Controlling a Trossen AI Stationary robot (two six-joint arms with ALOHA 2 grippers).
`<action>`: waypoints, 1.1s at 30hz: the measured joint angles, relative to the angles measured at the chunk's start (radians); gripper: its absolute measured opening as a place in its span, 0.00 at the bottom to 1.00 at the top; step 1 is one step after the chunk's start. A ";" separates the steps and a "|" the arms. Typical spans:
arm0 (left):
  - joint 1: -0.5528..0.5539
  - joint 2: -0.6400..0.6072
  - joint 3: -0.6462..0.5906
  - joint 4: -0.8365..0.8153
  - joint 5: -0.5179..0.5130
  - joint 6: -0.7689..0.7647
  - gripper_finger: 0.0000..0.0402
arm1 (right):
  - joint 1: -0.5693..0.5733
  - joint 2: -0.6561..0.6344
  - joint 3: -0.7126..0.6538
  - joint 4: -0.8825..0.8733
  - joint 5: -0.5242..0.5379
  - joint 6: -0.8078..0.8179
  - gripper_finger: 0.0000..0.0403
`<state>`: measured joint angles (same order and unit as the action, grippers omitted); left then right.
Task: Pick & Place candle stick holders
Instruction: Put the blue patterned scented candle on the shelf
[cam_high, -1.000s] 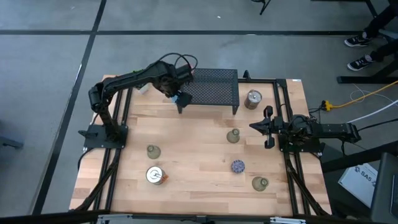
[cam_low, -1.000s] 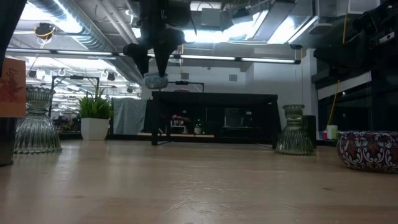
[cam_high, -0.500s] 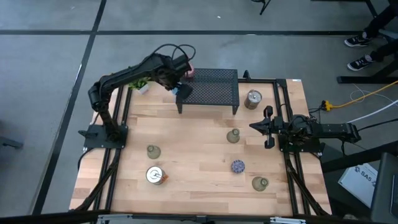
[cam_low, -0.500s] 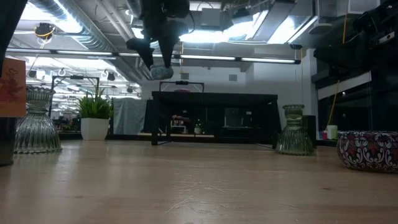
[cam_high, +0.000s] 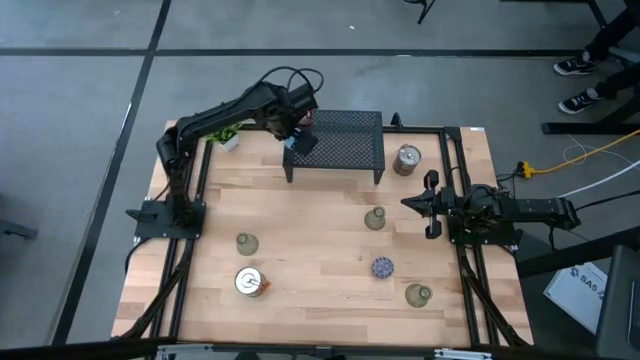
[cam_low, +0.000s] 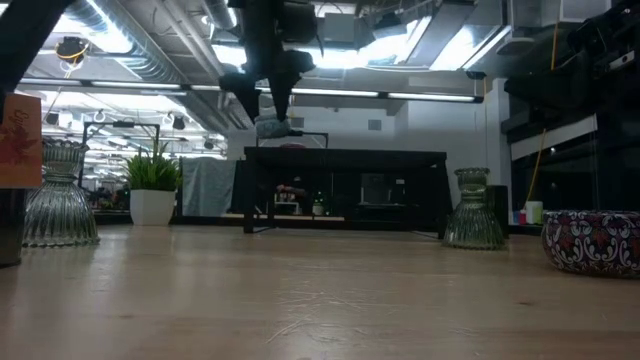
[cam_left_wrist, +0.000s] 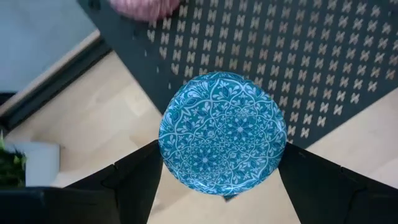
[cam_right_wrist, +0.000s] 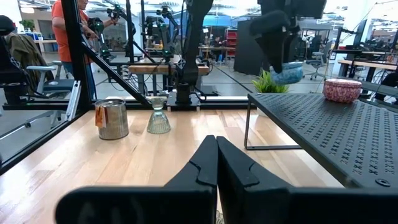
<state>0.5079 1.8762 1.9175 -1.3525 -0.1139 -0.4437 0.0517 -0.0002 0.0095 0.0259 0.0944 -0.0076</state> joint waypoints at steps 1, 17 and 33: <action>0.000 0.012 0.015 0.003 -0.002 0.005 0.74 | 0.000 0.000 0.000 0.000 0.000 0.000 0.00; 0.023 0.120 0.068 -0.002 -0.016 -0.031 0.74 | 0.000 0.000 0.000 0.000 0.000 0.000 0.00; 0.032 0.120 0.068 0.031 -0.067 -0.067 0.74 | 0.000 0.000 0.000 0.000 0.000 0.000 0.00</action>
<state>0.5396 1.9961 1.9854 -1.3215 -0.1810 -0.5102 0.0518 -0.0002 0.0095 0.0258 0.0944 -0.0077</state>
